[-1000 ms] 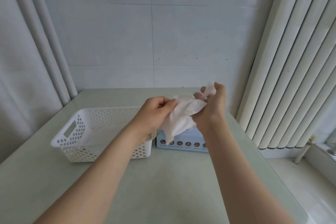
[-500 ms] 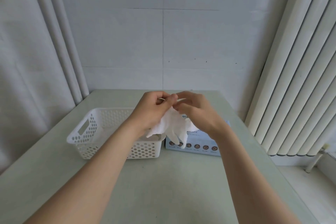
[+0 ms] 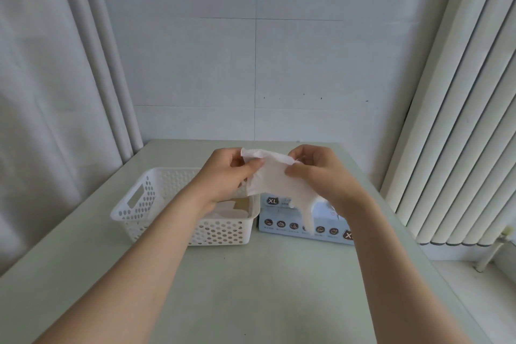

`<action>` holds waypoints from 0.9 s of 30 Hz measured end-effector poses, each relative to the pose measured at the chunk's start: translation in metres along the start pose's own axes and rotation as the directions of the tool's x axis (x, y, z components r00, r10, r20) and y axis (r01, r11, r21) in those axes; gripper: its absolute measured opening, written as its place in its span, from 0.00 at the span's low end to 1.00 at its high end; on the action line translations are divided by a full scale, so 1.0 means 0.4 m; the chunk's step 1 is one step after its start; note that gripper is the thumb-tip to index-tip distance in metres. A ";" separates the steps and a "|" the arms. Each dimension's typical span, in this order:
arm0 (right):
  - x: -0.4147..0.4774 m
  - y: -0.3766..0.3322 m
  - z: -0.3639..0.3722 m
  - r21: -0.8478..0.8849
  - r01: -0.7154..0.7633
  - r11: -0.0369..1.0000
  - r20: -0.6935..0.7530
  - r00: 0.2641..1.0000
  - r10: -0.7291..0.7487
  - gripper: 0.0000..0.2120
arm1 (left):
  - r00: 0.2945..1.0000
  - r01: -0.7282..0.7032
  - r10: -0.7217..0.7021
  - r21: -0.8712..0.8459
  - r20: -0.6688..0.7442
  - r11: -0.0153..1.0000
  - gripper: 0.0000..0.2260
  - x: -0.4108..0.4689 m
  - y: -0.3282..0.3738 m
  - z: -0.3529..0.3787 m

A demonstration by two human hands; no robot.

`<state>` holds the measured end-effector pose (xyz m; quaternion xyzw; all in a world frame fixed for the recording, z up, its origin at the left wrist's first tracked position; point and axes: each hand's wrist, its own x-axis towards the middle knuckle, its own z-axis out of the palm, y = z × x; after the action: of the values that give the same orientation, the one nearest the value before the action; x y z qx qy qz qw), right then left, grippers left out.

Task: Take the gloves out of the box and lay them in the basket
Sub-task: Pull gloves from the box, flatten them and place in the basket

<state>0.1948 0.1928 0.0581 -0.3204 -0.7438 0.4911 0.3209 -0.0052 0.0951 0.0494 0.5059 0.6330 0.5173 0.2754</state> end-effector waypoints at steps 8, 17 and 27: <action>-0.007 -0.002 0.023 -0.067 0.059 0.996 0.096 0.994 -0.052 0.08 | 0.989 -0.013 -0.010 -0.153 -0.146 0.988 0.18 0.003 0.022 0.033; -0.001 -0.002 0.038 -0.224 0.197 0.954 0.106 0.978 -0.178 0.17 | 0.956 -0.214 0.188 -0.100 -0.226 0.972 0.22 -0.014 0.042 0.040; 0.007 -0.010 0.048 -0.190 0.266 0.945 -0.086 0.954 -0.286 0.01 | 0.901 -0.239 0.240 0.049 -0.362 0.970 0.15 0.001 0.006 0.020</action>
<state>0.1773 0.1838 0.0564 -0.2671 -0.8025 0.3547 0.3986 0.0027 0.0985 0.0494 0.4753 0.6068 0.6311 0.0864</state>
